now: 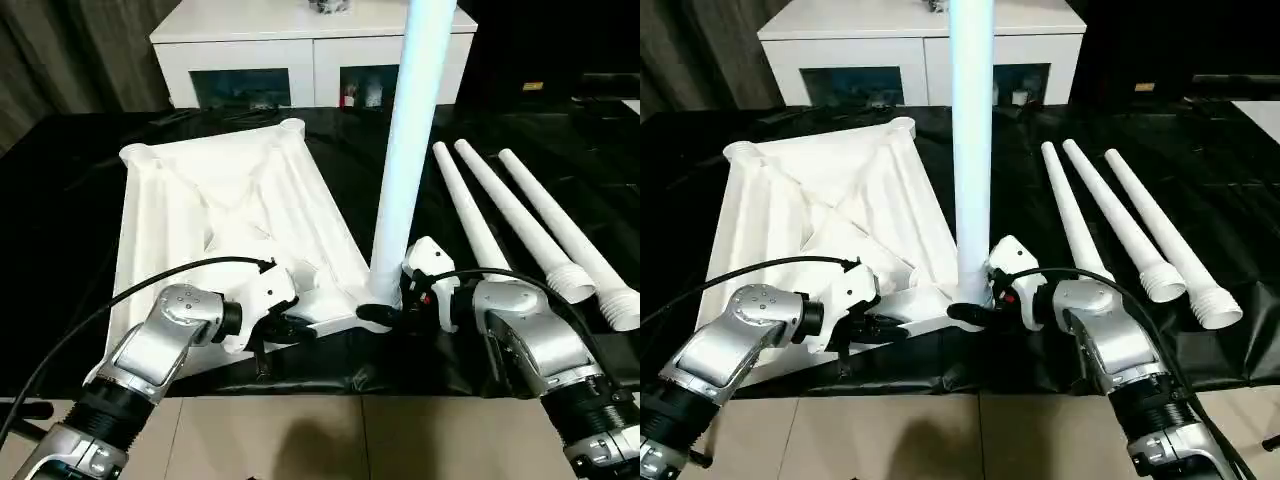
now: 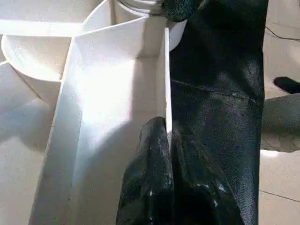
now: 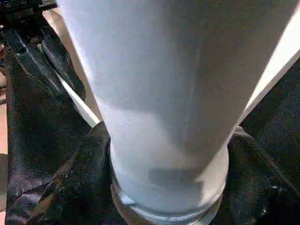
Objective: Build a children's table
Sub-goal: Rotate leg to tighten
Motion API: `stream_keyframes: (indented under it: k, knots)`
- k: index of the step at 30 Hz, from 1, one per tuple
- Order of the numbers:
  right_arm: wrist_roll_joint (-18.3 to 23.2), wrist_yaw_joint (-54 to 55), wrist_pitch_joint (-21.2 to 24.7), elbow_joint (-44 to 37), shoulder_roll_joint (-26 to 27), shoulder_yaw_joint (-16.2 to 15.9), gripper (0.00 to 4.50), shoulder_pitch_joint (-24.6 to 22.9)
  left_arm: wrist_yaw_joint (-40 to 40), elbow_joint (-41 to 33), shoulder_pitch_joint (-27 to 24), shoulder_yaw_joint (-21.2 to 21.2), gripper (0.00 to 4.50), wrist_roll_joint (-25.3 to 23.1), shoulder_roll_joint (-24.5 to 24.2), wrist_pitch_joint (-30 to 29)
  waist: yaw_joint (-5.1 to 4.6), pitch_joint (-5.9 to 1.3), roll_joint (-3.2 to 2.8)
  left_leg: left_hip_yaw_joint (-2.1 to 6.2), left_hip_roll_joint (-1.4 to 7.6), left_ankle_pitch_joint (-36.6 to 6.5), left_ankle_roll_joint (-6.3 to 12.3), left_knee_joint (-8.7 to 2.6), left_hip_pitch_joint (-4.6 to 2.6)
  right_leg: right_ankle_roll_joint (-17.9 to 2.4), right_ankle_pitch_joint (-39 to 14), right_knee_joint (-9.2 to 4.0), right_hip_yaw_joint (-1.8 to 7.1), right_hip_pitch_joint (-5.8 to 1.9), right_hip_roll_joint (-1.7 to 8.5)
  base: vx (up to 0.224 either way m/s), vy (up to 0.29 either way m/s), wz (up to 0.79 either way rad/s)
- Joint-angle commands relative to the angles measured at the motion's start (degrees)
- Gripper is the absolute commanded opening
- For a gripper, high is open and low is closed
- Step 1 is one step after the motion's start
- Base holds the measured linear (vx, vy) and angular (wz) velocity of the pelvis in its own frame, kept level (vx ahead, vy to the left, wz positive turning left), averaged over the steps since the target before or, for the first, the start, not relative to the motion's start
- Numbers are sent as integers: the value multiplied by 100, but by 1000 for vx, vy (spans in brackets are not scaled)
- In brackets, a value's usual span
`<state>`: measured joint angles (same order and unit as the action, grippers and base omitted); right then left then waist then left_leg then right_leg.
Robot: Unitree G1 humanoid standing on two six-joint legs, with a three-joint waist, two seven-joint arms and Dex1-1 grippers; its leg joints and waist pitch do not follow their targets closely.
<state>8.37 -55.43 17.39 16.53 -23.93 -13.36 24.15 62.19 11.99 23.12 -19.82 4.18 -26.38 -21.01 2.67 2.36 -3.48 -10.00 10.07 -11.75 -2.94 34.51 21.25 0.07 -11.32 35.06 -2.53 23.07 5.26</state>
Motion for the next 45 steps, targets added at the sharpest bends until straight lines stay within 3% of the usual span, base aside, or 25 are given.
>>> stream_keyframes:
  k: [1, 7, 11, 13, 15, 17, 18, 22, 26, 28, 30, 31, 33, 34, 36, 37, 40, 41, 45]
  knots:
    - [11, 19, 80, -44, 58, -5, 275, 1, 223, -186, 3, -108, 0, 145, 57, 3, 6, -352, 66, 49, 238, -584, 503, -384, -45, -1662, -64, -314, 181, -310, 249, 0, 0, 0]
    - [-197, 1088, 145, 402, 482, 237, 272, 54, -103, 38, 53, -43, 0, 48, 224, -57, -36, -336, 70, 51, 221, -691, 372, -401, -30, -1622, -265, -335, 184, -313, 253, 0, 0, 0]
    - [-228, 2617, 496, 838, 1212, 717, 270, 178, -1469, 834, 400, 286, 0, -241, 862, -264, -80, -313, 70, 46, 215, -952, 131, -433, -81, -1478, -847, -411, 198, -278, 246, 0, 0, 0]
    - [-240, 2819, 526, 892, 1300, 772, 270, 197, -1616, 924, 445, 317, 0, -270, 934, -292, -78, -322, 79, 52, 200, -1009, 48, -437, -90, -1412, -997, -418, 203, -281, 247, 0, 0, 0]
    - [-308, 4061, 550, 1459, 1788, 1098, 270, 401, -2550, 1421, 737, 528, 0, -371, 1450, -579, -99, -313, 47, 40, 204, -1022, 16, -444, -82, -1371, -1028, -434, 218, -249, 252, 0, 0, 0]
    - [-347, 4406, 554, 1639, 1899, 1169, 270, 462, -2805, 1569, 826, 581, 0, -401, 1591, -640, -100, -314, 45, 43, 188, -1129, -45, -445, -99, -1341, -1202, -458, 213, -245, 244, 0, 0, 0]
    - [-420, 4957, 402, 2032, 2078, 1266, 270, 603, -3220, 1860, 990, 646, 0, -477, 1835, -624, -66, -322, 33, 45, 183, -1192, -65, -446, -130, -1281, -1333, -484, 211, -229, 255, 0, 0, 0]
    - [-512, 5512, 151, 2569, 2346, 1382, 270, 866, -3586, 2249, 1210, 670, 0, -568, 2125, -478, -63, -309, 30, 57, 181, -1430, -64, -473, -130, -1149, -1551, -529, 202, -222, 257, 0, 0, 0]
    - [-408, 5390, -187, 2883, 2573, 1465, 270, 1070, -3492, 2305, 1276, 635, 0, -546, 2237, -346, -81, -309, 7, 88, 186, -1549, -32, -508, -88, -1024, -1603, -532, 186, -260, 268, 0, 0, 0]
    - [-388, 5250, -452, 2928, 2591, 1482, 326, 1146, -3322, 2216, 1240, 556, 0, -585, 2149, -291, -93, -312, 12, 88, 184, -1575, -11, -511, -80, -1014, -1602, -534, 182, -267, 274, 0, 0, 0]
    - [-326, 5111, -649, 2969, 2578, 1513, 326, 1203, -3242, 2196, 1218, 545, 0, -575, 2087, -256, -98, -309, 16, 87, 182, -1591, 29, -513, -72, -1013, -1662, -542, 181, -271, 279, 0, 0, 0]
    - [-326, 5111, -649, 2969, 2578, 1513, 348, 1203, -3242, 2196, 1218, 545, 0, -575, 2087, -256, -101, -309, 14, 88, 183, -1592, 49, -516, -70, -1008, -1674, -546, 181, -270, 278, 0, 0, 0]
    - [-275, 4798, -710, 2854, 2467, 1470, 364, 1210, -3010, 2067, 1129, 473, 0, -579, 1935, -196, -138, -311, 20, 120, 187, -1497, 83, -545, 5, -958, -1708, -524, 152, -320, 275, 0, 0, 0]
    - [-260, 4603, -697, 2769, 2409, 1447, 368, 1200, -2845, 1987, 1072, 431, 0, -573, 1849, -142, -136, -317, 12, 112, 191, -1485, 91, -533, -14, -966, -1701, -538, 157, -303, 282, 0, 0, 0]
    - [-265, 4102, -561, 2467, 2206, 1308, 391, 1128, -2451, 1761, 913, 328, 0, -551, 1623, -22, -152, -327, 28, 101, 201, -1301, 160, -509, -12, -1107, -1416, -517, 167, -298, 286, 0, 0, 0]
    - [-282, 3884, -544, 2340, 2101, 1226, 391, 1080, -2285, 1661, 845, 290, 0, -518, 1538, -9, -161, -335, 44, 101, 199, -1115, 240, -495, 30, -1155, -1167, -481, 163, -338, 283, 0, 0, 0]
    - [-302, 3293, -466, 1929, 1757, 1024, 391, 892, -1891, 1409, 663, 214, 0, -432, 1290, -12, -150, -357, 26, 81, 211, -868, 353, -451, -5, -1307, -795, -454, 162, -323, 280, 0, 0, 0]
    - [-291, 3110, -427, 1789, 1643, 978, 391, 826, -1776, 1337, 612, 187, 0, -409, 1211, -10, -125, -393, 18, 76, 215, -476, 489, -410, 9, -1418, -196, -368, 155, -335, 263, 0, 0, 0]
    - [-234, 2510, -343, 1412, 1321, 843, 391, 642, -1373, 1164, 486, 98, 0, -314, 997, 159, -71, -387, 8, 56, 220, -389, 655, -390, -12, -1598, 150, -340, 152, -308, 254, 0, 0, 0]
